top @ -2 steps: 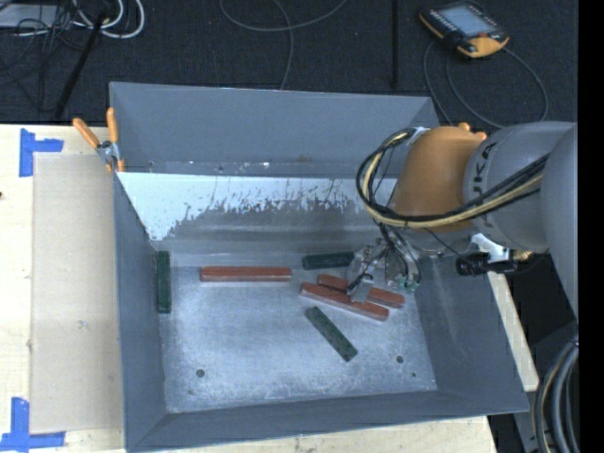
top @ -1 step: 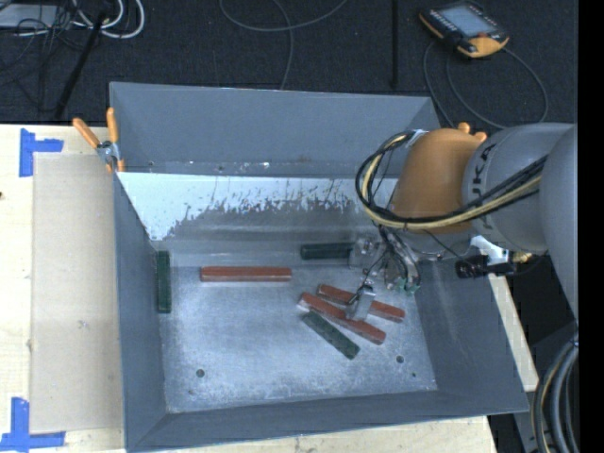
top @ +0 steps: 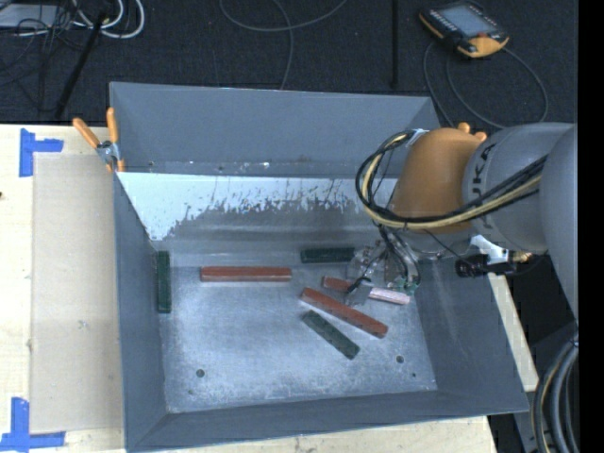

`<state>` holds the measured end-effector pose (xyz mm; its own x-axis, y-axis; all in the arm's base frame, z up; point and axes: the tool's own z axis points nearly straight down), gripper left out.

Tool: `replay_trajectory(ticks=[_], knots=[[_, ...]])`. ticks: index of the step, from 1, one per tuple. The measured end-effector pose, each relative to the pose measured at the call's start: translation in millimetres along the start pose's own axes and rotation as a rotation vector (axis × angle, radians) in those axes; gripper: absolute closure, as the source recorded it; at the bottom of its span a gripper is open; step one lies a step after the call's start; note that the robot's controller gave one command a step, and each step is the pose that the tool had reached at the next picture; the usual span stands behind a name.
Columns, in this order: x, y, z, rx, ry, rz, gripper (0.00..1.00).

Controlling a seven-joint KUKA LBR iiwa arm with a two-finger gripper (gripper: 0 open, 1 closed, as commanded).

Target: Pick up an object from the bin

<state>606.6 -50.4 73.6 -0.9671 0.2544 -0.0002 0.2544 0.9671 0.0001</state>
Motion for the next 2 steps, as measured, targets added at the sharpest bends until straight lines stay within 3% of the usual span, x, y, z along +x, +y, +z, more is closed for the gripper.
replay_trajectory(ticks=[1, 2], knots=[[0.0, 0, 0, 0.000, 0.000, 0.000, 1.00], [30.2, 33, -128, 0.000, -0.001, -0.060, 1.00]])
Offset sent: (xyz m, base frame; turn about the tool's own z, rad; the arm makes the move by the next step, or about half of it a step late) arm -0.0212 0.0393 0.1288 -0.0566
